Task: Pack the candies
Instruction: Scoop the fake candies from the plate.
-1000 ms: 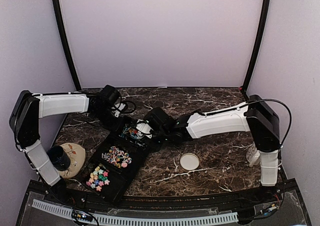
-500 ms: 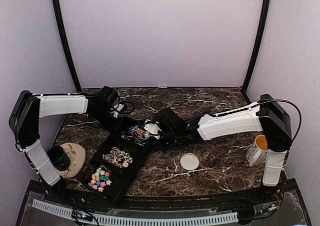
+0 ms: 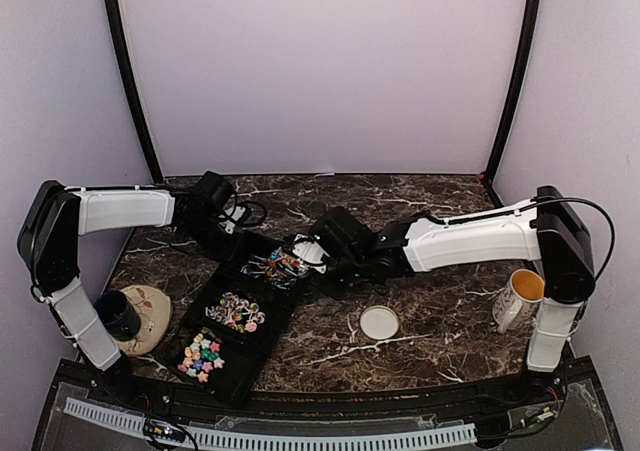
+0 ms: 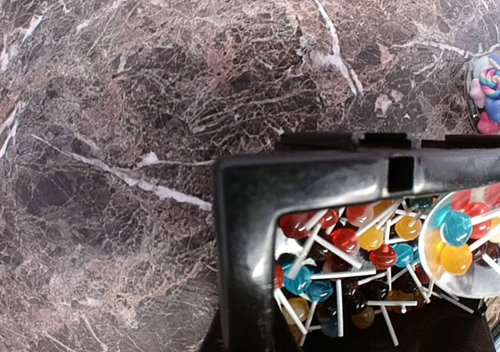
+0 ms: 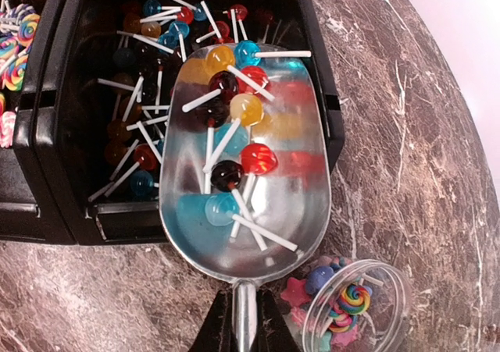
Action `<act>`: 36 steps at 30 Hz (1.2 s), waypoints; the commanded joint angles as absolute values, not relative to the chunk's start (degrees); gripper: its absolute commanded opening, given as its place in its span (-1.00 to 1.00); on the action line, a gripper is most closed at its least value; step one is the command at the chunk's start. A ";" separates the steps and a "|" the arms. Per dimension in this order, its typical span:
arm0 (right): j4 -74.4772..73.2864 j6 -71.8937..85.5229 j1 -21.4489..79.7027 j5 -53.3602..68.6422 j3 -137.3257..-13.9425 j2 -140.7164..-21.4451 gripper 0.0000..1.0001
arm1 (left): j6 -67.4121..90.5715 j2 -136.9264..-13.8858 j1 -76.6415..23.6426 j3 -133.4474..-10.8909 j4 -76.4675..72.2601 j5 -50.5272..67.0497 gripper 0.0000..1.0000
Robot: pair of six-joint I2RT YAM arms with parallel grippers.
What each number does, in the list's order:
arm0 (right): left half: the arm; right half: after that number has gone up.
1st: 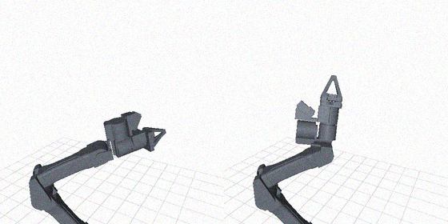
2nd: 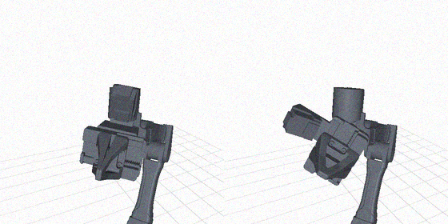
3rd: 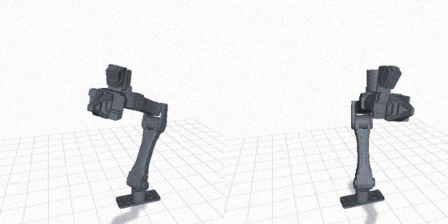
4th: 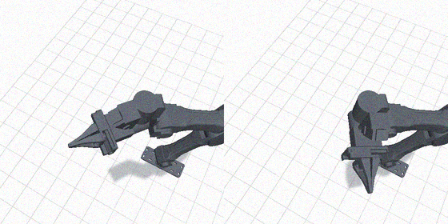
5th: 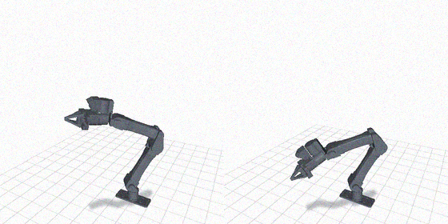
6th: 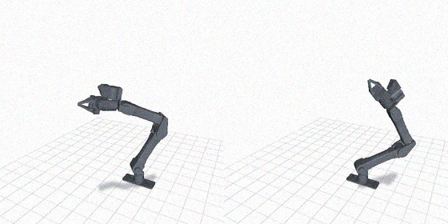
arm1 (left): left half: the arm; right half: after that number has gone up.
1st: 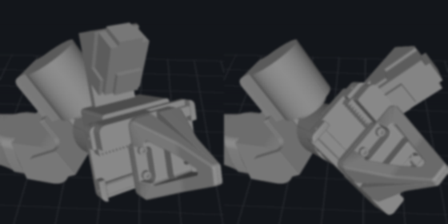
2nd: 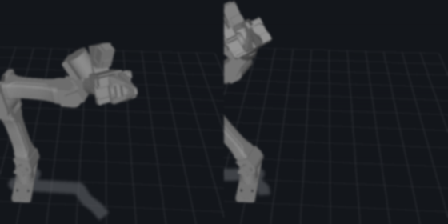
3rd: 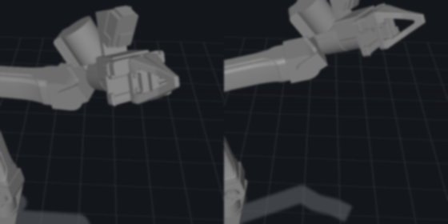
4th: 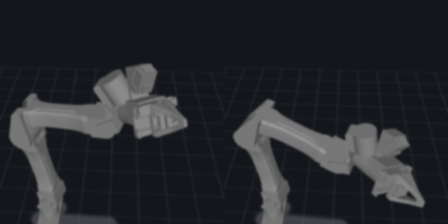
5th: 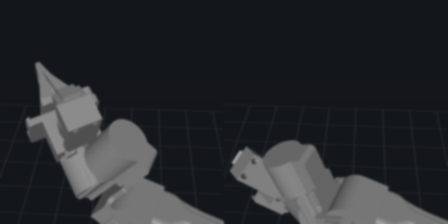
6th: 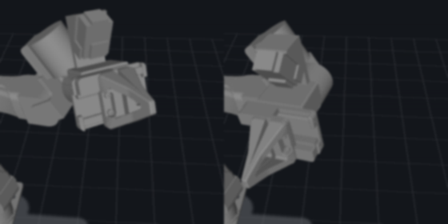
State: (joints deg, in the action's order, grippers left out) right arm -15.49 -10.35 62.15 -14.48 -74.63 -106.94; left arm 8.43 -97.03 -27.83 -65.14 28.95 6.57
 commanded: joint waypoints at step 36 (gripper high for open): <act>-43.92 -12.33 65.91 -28.78 -89.98 -113.83 -1.00 | 9.94 -95.30 -27.44 -65.32 26.27 10.52 -1.00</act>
State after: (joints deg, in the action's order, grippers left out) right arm -39.11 -13.02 65.82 -26.61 -89.47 -111.98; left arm 9.23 -97.30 -27.55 -65.06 28.34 7.01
